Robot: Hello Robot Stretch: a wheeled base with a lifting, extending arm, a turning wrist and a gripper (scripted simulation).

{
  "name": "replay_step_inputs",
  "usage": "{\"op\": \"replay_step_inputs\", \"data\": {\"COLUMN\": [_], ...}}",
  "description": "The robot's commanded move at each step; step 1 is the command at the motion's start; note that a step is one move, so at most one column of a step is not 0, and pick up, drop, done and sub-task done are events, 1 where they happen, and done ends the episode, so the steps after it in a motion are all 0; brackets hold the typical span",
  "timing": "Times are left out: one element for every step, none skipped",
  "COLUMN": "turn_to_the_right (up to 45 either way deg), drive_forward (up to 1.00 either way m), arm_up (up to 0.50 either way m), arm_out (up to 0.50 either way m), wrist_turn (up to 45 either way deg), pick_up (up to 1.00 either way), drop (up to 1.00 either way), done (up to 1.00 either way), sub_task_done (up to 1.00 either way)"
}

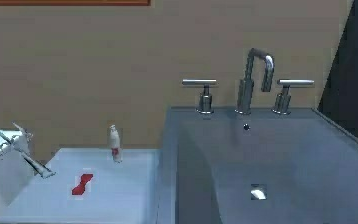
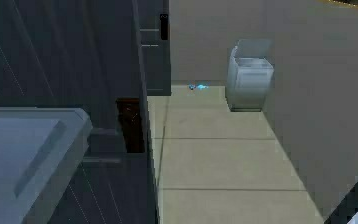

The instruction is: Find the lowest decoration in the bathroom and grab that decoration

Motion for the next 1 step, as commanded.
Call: {"op": "replay_step_inputs", "data": {"turn_to_the_right": [-45.0], "drive_forward": [0.0], "arm_up": [0.0], "arm_out": [0.0], "wrist_turn": [0.0], "pick_up": [0.0], "drop": [0.0], "done": [0.0], "sub_task_done": [0.0]}}
